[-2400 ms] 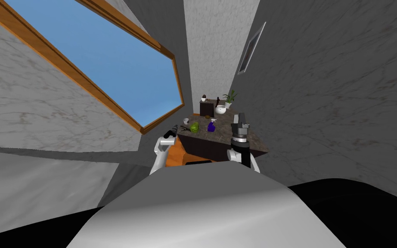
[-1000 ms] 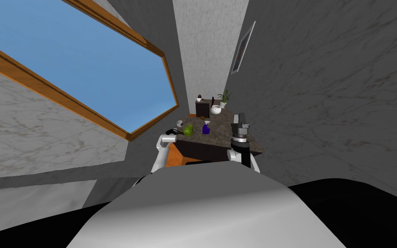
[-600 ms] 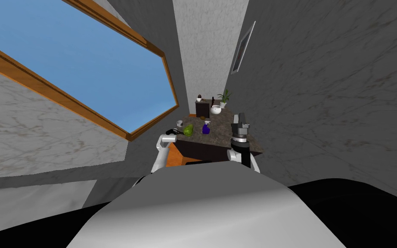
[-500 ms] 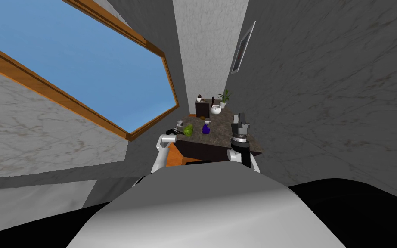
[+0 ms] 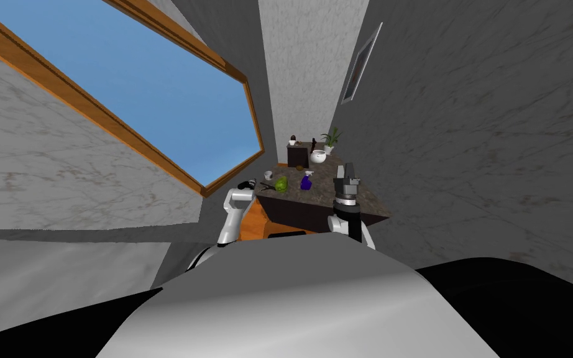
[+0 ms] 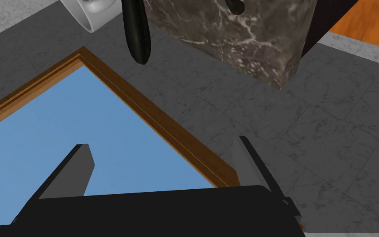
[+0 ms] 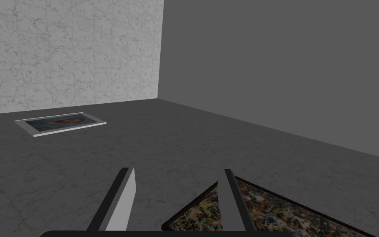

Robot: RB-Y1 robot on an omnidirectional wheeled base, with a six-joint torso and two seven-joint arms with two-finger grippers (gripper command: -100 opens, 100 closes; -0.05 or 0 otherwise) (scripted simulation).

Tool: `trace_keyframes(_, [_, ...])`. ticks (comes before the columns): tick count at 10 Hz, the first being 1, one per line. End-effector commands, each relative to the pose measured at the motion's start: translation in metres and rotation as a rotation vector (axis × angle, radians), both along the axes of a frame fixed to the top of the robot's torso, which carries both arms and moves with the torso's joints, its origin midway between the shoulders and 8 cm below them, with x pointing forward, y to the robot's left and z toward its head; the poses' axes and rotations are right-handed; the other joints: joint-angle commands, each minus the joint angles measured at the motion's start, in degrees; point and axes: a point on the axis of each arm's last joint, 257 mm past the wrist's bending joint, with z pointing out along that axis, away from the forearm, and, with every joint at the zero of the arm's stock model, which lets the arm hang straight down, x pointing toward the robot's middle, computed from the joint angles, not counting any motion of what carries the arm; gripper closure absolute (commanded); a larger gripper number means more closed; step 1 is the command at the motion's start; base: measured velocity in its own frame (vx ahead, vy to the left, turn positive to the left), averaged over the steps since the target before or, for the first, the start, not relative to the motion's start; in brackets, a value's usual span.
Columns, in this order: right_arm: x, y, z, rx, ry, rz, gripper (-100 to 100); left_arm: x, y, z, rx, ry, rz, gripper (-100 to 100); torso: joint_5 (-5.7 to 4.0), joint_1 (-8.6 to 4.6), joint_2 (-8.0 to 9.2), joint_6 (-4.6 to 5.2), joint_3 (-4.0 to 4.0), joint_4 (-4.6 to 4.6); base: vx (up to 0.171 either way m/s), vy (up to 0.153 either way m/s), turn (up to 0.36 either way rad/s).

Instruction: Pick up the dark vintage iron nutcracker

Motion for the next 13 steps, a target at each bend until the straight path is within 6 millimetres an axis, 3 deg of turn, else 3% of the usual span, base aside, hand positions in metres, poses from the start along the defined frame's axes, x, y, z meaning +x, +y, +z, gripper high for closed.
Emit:
trace_keyframes(1, [0.0, 0.0, 0.0, 0.0, 0.0, 0.0, 0, 0.006, 0.0, 0.011, 0.007, -0.002, 0.003, -100, 0.0, 0.0, 0.0, 0.0, 0.0, 0.0, -0.034, 0.123, -0.004])
trace_keyframes(7, [0.0, 0.0, 0.0, 0.0, 0.0, 0.0, 0, 0.025, 0.02, 0.037, 0.039, 0.066, 0.038, -100, -0.15, -0.66, -0.38, 0.03, -0.22, -0.09, 0.031, 0.053, -0.026])
trace_keyframes(13, [0.0, 0.0, 0.0, 0.0, 0.0, 0.0, 0, 0.03, 0.056, 0.053, 0.066, 0.175, 0.1, -100, -0.2, -0.89, -0.25, 0.03, -0.15, -0.07, 0.006, -0.007, -0.034])
